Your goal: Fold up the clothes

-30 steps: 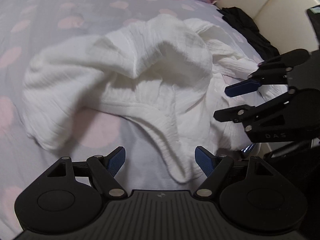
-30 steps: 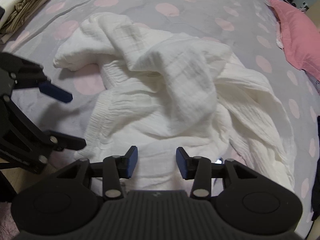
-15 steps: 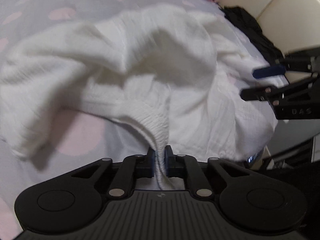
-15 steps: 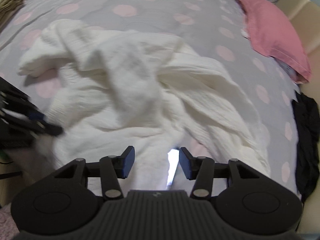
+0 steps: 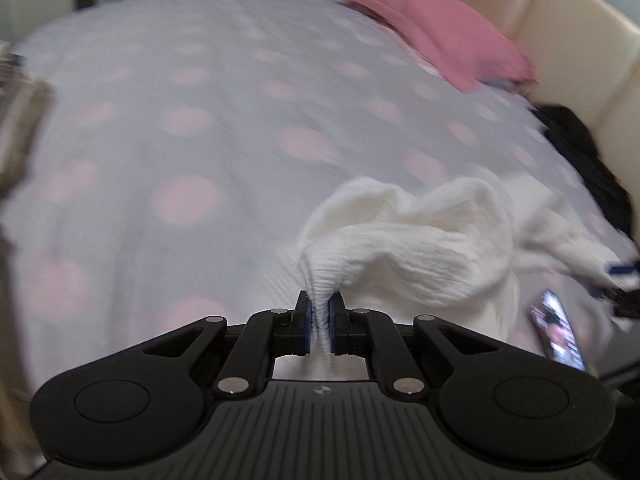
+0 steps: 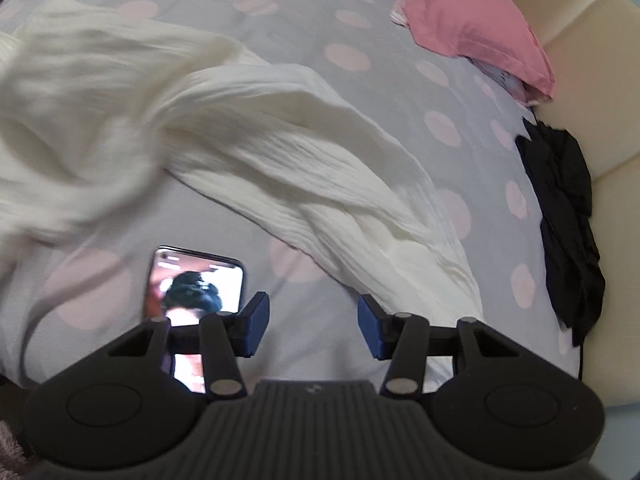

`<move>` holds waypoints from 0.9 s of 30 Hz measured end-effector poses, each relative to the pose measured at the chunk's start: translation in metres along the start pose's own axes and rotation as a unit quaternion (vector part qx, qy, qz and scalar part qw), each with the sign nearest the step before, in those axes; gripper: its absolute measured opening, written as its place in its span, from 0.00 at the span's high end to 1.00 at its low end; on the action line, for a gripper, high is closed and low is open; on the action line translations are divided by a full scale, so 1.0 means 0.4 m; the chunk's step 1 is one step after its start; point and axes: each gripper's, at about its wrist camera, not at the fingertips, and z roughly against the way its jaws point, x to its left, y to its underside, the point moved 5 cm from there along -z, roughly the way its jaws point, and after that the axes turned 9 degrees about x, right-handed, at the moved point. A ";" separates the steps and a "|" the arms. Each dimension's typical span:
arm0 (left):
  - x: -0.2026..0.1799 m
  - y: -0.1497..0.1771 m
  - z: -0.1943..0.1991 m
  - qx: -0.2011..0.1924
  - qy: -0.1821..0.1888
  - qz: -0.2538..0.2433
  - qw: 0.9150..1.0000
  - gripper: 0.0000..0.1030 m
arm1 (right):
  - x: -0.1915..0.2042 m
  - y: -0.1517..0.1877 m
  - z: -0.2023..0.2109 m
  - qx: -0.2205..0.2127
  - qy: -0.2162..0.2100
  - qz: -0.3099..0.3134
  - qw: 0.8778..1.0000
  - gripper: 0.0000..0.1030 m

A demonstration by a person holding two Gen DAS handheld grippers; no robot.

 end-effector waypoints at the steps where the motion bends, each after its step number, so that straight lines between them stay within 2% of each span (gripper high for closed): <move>1: 0.038 -0.012 0.014 -0.004 -0.011 0.009 1.000 0.94 | -0.009 -0.001 -0.003 0.001 0.000 -0.007 1.000 0.49; 7: 0.213 -0.054 0.063 -0.015 -0.052 0.066 0.996 0.94 | -0.068 -0.020 -0.015 -0.003 -0.015 -0.062 0.998 0.49; 14: 0.333 -0.068 0.056 -0.005 -0.077 0.105 0.992 0.94 | -0.117 -0.049 -0.029 -0.011 -0.007 -0.104 0.994 0.49; 18: 0.363 -0.075 0.048 -0.004 -0.078 0.121 0.990 0.94 | -0.154 -0.050 -0.074 0.012 -0.003 -0.123 0.992 0.49; 22: 0.362 -0.077 0.041 -0.003 -0.079 0.119 0.990 0.94 | -0.183 -0.037 -0.127 0.027 -0.028 -0.132 0.990 0.44; 27: 0.370 -0.082 0.034 -0.007 -0.075 0.125 0.989 0.94 | -0.197 -0.032 -0.186 0.032 0.030 -0.083 0.996 0.40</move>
